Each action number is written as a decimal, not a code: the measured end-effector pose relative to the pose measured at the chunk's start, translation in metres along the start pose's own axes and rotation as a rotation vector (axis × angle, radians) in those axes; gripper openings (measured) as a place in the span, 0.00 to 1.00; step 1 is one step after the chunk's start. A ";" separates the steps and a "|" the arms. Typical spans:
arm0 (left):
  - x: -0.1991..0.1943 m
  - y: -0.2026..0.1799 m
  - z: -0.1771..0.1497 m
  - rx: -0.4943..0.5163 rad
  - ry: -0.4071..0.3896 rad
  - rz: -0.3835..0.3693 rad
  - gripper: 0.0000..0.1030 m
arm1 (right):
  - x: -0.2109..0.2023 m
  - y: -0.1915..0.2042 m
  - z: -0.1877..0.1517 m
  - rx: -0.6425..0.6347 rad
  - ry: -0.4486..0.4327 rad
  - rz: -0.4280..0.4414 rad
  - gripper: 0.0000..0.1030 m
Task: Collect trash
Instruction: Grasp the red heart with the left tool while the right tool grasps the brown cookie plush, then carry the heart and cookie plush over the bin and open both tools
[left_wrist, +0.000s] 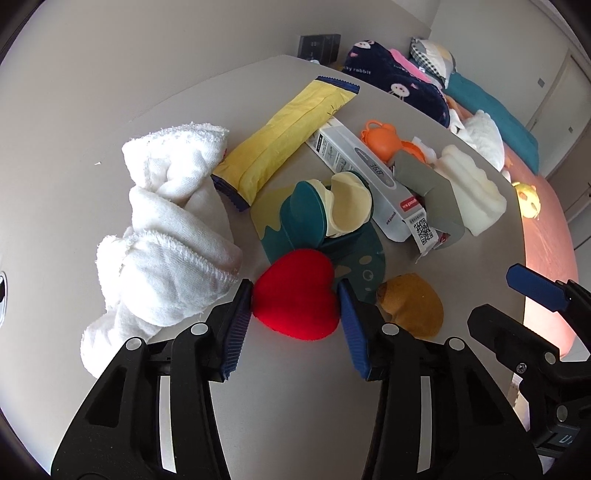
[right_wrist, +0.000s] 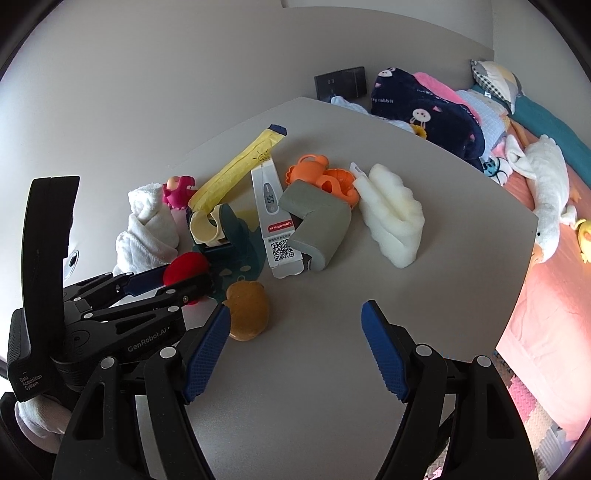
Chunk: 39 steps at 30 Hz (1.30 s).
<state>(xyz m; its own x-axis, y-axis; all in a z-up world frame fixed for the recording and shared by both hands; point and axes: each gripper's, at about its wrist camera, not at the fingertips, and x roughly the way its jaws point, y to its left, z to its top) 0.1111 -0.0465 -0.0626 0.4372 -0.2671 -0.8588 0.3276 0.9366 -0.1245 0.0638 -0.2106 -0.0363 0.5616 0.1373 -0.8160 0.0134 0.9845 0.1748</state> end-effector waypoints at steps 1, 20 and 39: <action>-0.003 0.001 0.000 0.004 -0.014 0.006 0.44 | 0.002 0.001 0.000 -0.003 0.004 0.001 0.72; -0.055 0.061 -0.027 -0.139 -0.076 0.117 0.44 | 0.042 0.034 0.001 -0.075 0.110 0.042 0.53; -0.082 0.008 -0.028 -0.036 -0.124 0.073 0.44 | -0.023 -0.002 -0.013 -0.003 0.007 0.031 0.38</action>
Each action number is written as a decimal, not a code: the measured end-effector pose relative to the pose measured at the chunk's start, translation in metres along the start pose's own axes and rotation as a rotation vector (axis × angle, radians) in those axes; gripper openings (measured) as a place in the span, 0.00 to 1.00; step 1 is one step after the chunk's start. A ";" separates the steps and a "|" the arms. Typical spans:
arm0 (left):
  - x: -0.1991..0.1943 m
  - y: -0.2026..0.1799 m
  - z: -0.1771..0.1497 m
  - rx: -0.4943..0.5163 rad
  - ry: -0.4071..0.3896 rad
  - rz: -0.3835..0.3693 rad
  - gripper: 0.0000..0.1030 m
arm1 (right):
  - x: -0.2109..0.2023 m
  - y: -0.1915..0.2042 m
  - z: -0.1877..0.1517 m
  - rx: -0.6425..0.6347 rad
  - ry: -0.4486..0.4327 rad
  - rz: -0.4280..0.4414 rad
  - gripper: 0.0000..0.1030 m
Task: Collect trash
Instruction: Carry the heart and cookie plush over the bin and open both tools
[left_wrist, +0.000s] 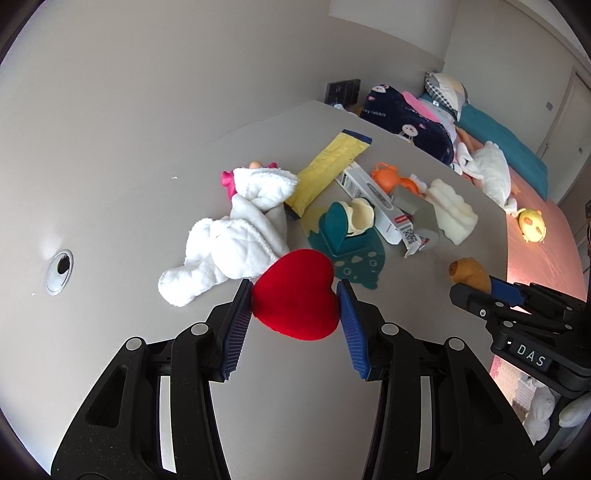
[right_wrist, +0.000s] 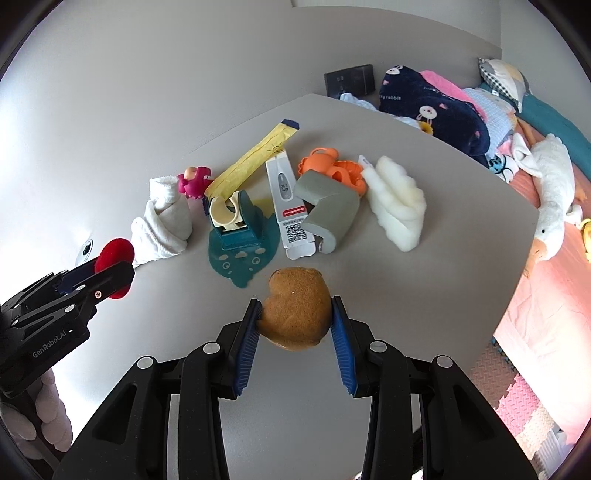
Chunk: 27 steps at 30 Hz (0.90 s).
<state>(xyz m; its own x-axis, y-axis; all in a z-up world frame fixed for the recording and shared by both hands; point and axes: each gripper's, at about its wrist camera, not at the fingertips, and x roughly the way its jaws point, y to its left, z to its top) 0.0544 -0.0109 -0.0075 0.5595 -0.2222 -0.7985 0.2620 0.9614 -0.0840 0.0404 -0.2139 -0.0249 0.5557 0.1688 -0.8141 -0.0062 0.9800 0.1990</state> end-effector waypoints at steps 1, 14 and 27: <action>-0.001 -0.005 0.000 0.008 -0.001 -0.006 0.44 | -0.005 -0.004 -0.002 0.007 -0.007 -0.005 0.38; -0.011 -0.083 -0.006 0.144 -0.007 -0.113 0.45 | -0.064 -0.057 -0.034 0.099 -0.082 -0.086 0.38; -0.017 -0.169 -0.020 0.291 0.004 -0.221 0.45 | -0.113 -0.114 -0.071 0.211 -0.135 -0.170 0.38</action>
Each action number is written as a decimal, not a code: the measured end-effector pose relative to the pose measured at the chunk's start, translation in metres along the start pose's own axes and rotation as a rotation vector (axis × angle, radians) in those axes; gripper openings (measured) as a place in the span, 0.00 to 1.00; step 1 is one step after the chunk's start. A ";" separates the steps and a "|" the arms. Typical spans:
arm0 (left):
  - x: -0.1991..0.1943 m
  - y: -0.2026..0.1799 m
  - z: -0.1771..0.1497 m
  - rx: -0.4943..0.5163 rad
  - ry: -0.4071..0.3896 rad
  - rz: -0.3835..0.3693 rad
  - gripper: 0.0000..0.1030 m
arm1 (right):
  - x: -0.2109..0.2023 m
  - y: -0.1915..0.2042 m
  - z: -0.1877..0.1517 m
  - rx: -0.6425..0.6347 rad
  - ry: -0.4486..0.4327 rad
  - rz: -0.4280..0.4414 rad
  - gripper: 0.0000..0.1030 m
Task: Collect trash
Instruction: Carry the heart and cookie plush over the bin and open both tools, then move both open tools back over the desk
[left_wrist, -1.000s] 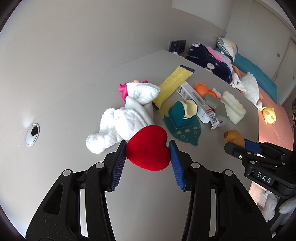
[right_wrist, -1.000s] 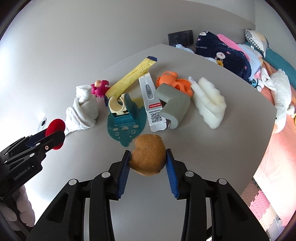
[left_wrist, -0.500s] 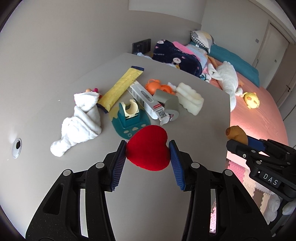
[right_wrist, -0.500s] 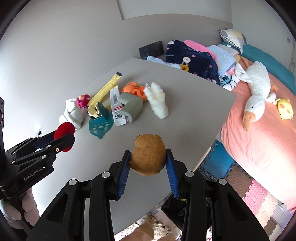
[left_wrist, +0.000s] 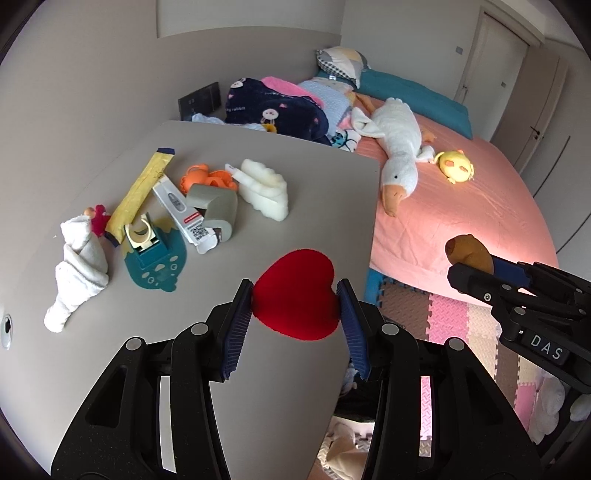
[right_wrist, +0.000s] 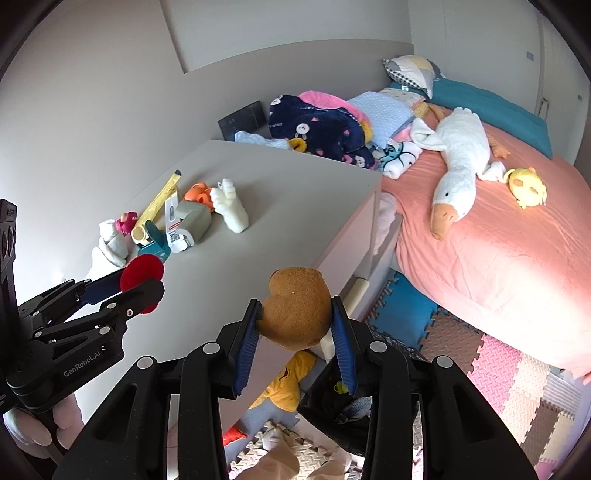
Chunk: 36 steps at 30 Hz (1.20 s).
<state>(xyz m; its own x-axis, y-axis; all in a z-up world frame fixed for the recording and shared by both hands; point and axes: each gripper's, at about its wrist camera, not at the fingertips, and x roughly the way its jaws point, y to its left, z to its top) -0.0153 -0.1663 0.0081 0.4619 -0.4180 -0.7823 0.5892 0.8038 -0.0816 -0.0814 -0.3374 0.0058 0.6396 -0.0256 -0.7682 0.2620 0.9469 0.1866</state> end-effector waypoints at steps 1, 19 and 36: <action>0.001 -0.007 0.000 0.011 0.001 -0.009 0.45 | -0.003 -0.006 -0.001 0.010 -0.003 -0.007 0.38; 0.028 -0.095 0.000 0.148 0.085 -0.116 0.90 | -0.047 -0.098 -0.025 0.169 -0.057 -0.162 0.72; 0.033 -0.104 0.004 0.165 0.084 -0.094 0.90 | -0.053 -0.115 -0.021 0.190 -0.086 -0.163 0.73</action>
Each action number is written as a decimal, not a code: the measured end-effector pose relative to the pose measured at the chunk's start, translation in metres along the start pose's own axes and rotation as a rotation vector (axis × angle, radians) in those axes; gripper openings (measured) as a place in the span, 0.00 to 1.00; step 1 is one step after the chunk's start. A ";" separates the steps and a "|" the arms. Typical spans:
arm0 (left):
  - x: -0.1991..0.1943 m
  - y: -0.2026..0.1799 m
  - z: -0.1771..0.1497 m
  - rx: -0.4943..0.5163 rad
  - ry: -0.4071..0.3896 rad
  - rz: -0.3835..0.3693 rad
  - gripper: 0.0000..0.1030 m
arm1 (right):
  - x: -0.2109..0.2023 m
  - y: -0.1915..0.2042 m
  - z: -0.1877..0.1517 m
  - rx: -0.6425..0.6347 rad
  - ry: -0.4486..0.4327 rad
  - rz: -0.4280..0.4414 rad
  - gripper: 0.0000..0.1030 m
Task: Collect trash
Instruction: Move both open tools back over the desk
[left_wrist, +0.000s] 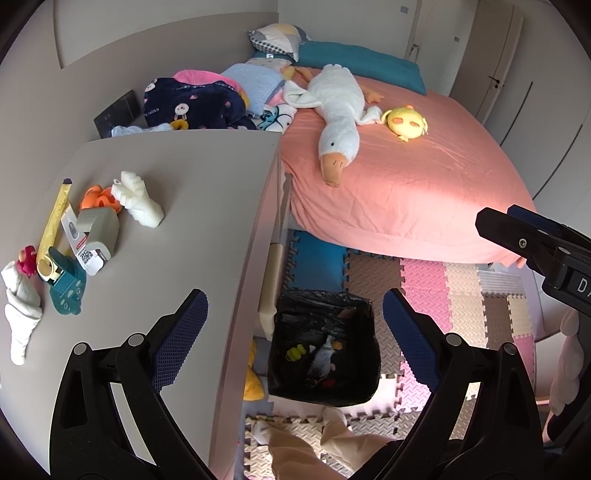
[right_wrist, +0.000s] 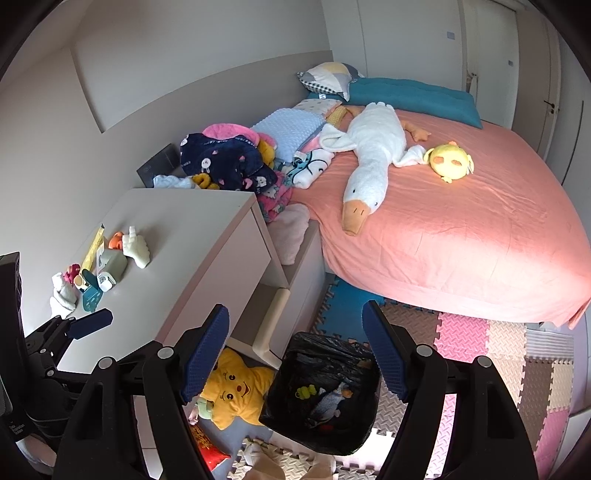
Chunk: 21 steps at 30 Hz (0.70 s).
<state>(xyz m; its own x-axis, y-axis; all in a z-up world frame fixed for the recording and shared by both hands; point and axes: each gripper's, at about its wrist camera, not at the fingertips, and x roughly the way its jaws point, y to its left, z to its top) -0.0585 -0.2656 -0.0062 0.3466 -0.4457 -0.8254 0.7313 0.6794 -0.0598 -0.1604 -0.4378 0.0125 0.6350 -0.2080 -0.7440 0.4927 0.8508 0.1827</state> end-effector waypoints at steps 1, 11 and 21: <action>0.000 0.002 0.000 -0.005 -0.001 0.002 0.90 | 0.001 0.002 0.001 -0.004 0.001 0.004 0.73; -0.009 0.045 -0.005 -0.095 -0.002 0.055 0.90 | 0.016 0.044 0.011 -0.064 0.014 0.079 0.73; -0.027 0.106 -0.023 -0.208 -0.012 0.144 0.90 | 0.037 0.107 0.019 -0.160 0.037 0.163 0.74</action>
<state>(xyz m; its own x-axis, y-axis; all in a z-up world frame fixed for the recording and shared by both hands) -0.0040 -0.1682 -0.0027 0.4464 -0.3417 -0.8270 0.5380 0.8410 -0.0571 -0.0734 -0.3638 0.0170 0.6750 -0.0460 -0.7364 0.2829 0.9379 0.2007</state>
